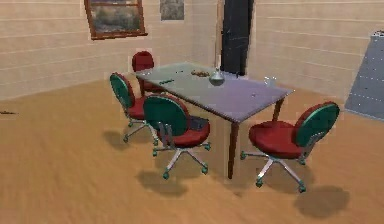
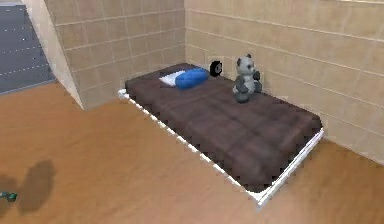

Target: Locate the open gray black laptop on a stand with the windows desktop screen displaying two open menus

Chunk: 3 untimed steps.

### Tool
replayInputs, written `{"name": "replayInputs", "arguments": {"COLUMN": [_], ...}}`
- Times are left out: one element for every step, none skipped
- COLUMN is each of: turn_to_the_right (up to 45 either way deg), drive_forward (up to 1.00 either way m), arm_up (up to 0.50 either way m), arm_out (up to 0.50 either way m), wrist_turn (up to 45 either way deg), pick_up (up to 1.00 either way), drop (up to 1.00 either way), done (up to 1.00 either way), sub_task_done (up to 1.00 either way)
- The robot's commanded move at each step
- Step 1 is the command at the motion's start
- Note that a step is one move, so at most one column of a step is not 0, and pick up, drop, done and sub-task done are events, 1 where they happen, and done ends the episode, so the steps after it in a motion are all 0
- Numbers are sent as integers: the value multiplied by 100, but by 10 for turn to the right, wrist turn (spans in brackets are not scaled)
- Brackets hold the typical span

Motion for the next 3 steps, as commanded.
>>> {"name": "replayInputs", "arguments": {"turn_to_the_right": [30,0,0], "drive_forward": [0,75,0], "arm_up": [0,0,0], "arm_out": [0,0,0], "wrist_turn": [0,0,0], "pick_up": [0,0,0], "drop": [0,0,0], "done": [0,0,100], "sub_task_done": [0,0,0]}}
